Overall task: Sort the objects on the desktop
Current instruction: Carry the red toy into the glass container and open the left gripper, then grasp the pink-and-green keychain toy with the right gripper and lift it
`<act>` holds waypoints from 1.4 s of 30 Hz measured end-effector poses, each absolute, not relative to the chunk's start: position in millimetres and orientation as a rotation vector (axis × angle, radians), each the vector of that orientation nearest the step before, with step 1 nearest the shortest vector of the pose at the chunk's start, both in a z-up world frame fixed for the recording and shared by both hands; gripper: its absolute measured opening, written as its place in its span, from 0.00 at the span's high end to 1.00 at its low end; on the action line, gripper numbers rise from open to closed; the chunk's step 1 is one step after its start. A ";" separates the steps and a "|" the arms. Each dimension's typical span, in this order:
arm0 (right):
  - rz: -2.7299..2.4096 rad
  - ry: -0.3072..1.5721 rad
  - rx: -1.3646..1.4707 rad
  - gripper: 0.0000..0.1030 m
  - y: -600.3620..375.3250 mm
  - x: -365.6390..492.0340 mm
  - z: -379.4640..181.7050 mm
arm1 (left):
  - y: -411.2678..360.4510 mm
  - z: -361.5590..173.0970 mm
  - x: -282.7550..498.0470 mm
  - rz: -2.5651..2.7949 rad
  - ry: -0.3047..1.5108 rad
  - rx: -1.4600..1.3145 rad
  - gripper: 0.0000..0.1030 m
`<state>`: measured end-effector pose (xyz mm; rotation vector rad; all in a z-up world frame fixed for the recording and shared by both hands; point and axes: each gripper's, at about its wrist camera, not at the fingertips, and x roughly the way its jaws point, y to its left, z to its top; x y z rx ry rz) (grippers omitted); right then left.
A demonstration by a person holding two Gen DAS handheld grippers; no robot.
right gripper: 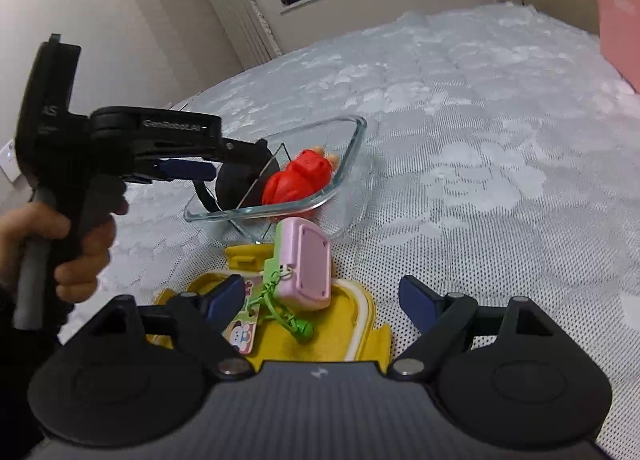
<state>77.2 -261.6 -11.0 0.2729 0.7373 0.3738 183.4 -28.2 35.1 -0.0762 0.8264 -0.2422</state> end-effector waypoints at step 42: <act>0.307 0.539 0.225 0.71 -211.3 125.4 91.8 | 37.1 -13.7 72.7 -0.174 0.855 -0.140 0.07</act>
